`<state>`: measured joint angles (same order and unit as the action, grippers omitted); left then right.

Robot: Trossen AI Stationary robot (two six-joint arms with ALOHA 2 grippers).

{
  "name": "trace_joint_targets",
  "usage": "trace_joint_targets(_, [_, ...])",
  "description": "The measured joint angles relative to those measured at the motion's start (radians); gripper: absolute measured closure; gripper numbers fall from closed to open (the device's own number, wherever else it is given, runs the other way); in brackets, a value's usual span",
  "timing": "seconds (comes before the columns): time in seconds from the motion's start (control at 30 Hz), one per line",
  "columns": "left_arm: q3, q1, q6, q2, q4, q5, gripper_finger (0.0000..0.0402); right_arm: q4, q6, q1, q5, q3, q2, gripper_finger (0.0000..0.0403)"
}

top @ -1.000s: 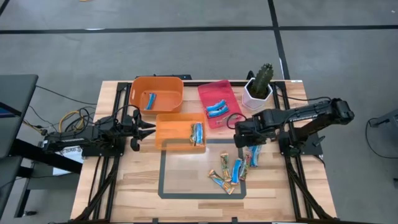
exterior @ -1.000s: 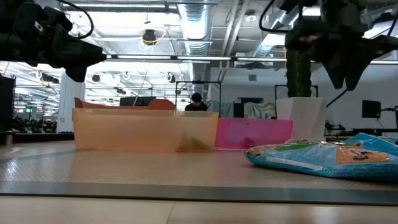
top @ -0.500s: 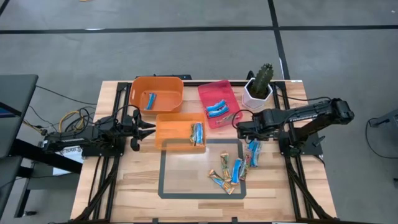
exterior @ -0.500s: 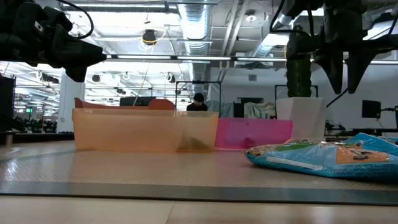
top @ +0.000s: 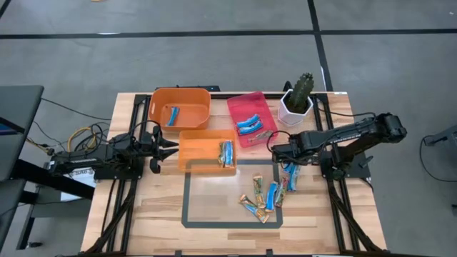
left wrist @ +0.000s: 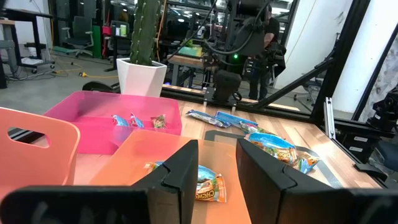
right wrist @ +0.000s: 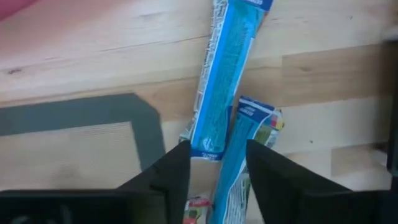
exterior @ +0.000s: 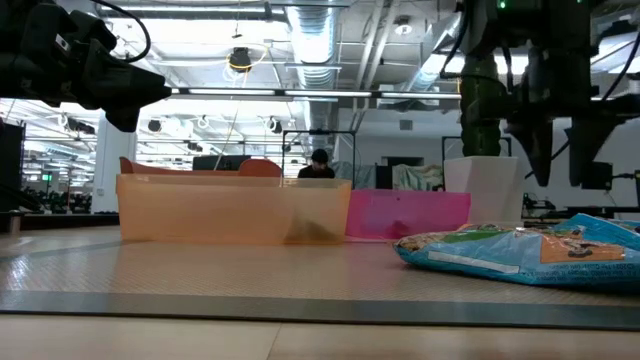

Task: Pick and place Granola Bars by type
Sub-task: Put the blue granola bar into the top orange bin

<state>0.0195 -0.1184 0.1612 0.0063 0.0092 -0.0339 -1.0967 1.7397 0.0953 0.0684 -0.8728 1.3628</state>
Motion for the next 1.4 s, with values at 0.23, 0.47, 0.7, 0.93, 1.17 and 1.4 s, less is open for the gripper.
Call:
trace_joint_targets(0.23, [0.0,0.0,0.0,0.0,0.0,0.0,0.0301,0.075,-0.002,-0.035,0.008,0.071,0.0,0.0173])
trace_joint_targets(0.47, [0.0,0.0,0.0,0.0,0.0,0.0,0.0301,0.175,-0.005,-0.073,0.016,0.139,0.034,0.0154])
trace_joint_targets(0.7, [0.0,0.0,0.0,0.0,0.0,0.0,0.0301,0.248,-0.111,-0.109,0.013,0.145,0.144,0.0154])
trace_joint_targets(0.93, [0.0,0.0,0.0,0.0,0.0,0.0,0.0301,0.302,-0.142,-0.117,0.016,0.14,0.207,0.0154])
trace_joint_targets(1.17, [0.0,0.0,0.0,0.0,0.0,0.0,0.0301,0.302,-0.143,-0.117,0.021,0.141,0.21,0.018])
trace_joint_targets(1.4, [0.0,0.0,0.0,0.0,0.0,0.0,0.0301,0.314,-0.143,-0.115,0.017,0.141,0.212,0.0263])
